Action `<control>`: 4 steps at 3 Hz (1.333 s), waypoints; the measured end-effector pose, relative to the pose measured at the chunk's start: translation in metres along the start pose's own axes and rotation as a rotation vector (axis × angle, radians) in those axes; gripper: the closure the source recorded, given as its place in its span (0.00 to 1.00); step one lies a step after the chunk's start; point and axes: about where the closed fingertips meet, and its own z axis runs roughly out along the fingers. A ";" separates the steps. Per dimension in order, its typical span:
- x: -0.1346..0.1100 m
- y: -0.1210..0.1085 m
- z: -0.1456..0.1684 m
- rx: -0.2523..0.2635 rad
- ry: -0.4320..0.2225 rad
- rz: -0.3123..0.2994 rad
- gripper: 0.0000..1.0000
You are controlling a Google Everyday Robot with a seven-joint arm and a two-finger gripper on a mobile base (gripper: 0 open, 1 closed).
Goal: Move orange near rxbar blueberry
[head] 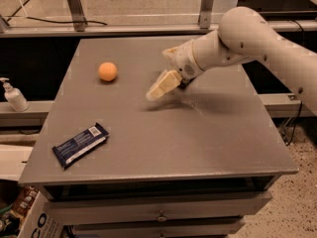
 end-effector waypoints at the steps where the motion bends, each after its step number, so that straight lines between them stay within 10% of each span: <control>1: -0.011 -0.007 0.029 0.001 -0.074 0.047 0.00; 4: -0.071 0.003 0.116 -0.122 -0.198 0.036 0.00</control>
Offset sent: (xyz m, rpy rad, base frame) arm 0.0417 0.1052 0.0000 0.2425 0.0223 0.0238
